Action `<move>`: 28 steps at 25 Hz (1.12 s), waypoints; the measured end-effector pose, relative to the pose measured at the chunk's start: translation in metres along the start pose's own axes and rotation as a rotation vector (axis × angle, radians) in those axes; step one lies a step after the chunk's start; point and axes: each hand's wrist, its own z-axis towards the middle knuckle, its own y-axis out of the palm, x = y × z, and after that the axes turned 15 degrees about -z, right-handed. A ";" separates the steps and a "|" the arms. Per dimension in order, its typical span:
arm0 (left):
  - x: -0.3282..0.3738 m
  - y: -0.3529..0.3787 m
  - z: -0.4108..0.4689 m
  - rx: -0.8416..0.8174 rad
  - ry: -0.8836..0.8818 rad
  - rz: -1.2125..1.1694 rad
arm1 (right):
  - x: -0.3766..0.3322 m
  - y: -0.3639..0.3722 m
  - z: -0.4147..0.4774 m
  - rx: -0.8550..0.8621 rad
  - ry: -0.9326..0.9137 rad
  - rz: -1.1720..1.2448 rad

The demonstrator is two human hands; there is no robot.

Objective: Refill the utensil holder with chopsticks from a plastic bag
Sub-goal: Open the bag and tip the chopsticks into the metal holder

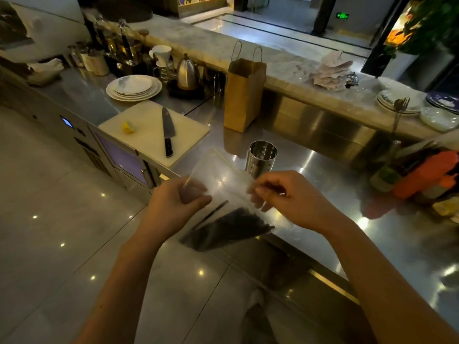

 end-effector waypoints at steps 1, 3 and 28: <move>0.002 0.010 0.014 0.077 0.018 0.022 | 0.009 -0.005 0.009 0.002 0.006 0.055; 0.011 0.035 0.038 0.243 0.112 0.098 | 0.029 -0.014 0.025 -0.030 0.030 0.205; -0.001 0.091 0.157 0.198 -0.336 -0.455 | 0.108 0.022 0.158 -0.121 0.116 0.307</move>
